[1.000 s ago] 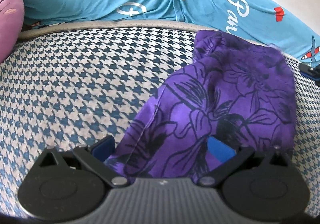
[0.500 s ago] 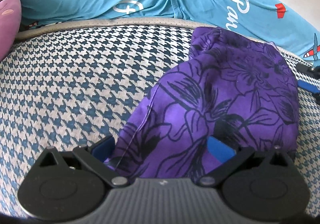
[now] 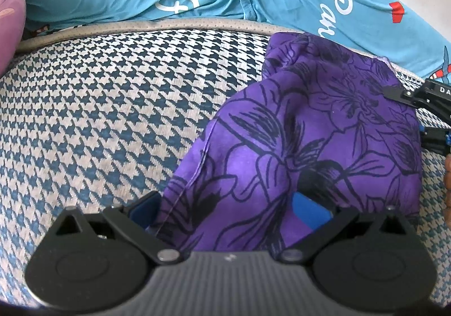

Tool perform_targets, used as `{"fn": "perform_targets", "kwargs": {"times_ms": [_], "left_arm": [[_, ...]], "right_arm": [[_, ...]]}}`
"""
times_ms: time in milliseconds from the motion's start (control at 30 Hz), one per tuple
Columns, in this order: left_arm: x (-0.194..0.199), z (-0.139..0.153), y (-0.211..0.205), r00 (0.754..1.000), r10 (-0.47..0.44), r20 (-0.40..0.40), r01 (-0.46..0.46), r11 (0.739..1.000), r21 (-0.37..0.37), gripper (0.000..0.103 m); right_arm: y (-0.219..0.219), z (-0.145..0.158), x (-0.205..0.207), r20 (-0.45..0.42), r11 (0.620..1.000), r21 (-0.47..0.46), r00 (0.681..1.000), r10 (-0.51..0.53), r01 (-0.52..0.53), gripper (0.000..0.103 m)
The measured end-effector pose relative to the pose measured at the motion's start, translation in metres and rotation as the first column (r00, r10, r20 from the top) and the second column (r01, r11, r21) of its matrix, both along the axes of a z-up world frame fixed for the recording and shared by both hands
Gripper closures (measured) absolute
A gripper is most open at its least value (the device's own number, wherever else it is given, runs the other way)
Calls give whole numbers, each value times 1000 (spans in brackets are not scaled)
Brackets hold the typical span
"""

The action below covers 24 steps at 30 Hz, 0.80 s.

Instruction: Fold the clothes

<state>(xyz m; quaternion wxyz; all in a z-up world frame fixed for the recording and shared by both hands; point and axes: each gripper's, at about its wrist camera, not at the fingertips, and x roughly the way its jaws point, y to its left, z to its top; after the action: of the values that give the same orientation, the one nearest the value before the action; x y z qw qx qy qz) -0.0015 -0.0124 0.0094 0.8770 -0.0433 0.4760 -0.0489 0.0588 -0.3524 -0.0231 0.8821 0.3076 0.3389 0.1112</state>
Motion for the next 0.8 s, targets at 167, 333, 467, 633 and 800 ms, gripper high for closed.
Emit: {"fn": "perform_targets", "kwargs": {"times_ms": [167, 333, 467, 633, 800], "left_arm": [[1, -2, -1, 1000, -1, -9, 1, 1000, -2, 0], [0, -2, -3, 1000, -4, -3, 4, 1000, 4, 0], [-1, 2, -6, 1000, -18, 14, 18, 1000, -12, 0], [-6, 9, -9, 998, -44, 39, 45, 999, -30, 0], [-13, 17, -10, 995, -73, 63, 76, 996, -50, 0]], "right_arm": [[8, -4, 2, 3, 999, -34, 1000, -22, 22, 82], [19, 14, -9, 70, 988, -144, 996, -48, 58, 87], [15, 34, -20, 132, 977, -186, 988, -82, 106, 87], [-9, 47, -29, 150, 956, -216, 974, -169, 199, 87], [-43, 59, -43, 160, 895, -277, 935, -317, 351, 87]]}}
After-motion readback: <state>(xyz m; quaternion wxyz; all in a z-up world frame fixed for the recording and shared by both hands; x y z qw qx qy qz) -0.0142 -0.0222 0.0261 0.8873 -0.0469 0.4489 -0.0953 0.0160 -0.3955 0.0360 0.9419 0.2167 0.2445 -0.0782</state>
